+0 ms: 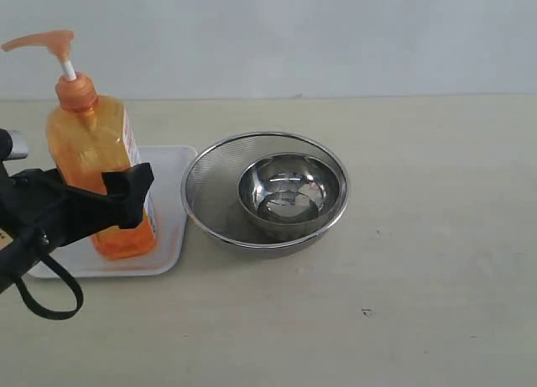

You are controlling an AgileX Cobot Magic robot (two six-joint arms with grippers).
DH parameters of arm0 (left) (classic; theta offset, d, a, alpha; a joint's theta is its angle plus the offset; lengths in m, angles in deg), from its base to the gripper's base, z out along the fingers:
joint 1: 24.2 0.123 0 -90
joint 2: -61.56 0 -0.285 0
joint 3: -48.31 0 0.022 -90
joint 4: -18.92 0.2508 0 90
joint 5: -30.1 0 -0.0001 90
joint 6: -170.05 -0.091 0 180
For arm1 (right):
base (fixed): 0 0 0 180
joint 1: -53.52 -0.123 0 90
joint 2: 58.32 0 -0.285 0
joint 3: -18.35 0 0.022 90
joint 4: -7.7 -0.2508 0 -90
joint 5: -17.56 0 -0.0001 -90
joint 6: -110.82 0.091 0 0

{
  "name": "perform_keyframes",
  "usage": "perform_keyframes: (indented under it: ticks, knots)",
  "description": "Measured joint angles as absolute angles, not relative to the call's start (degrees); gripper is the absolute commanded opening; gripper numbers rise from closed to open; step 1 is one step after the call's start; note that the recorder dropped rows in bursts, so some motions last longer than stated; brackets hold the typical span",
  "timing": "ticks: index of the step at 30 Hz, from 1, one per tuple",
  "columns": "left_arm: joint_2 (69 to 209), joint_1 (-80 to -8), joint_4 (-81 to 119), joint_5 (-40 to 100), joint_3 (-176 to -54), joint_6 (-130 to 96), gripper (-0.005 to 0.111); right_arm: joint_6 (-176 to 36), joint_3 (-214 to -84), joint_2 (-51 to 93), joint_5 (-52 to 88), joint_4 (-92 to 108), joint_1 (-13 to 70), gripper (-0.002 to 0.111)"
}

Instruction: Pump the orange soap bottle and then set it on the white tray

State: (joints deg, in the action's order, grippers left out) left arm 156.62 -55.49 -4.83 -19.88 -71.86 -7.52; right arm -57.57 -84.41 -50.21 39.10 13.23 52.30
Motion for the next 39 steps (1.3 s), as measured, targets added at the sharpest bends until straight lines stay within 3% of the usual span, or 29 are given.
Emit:
perform_keyframes:
  ticks: [39]
  knots:
    - [169.1, -55.5, -14.2, -27.7, -80.8, -16.0, 0.110, -57.6, -84.4, -50.2, 39.1, 13.2, 52.3, 0.000]
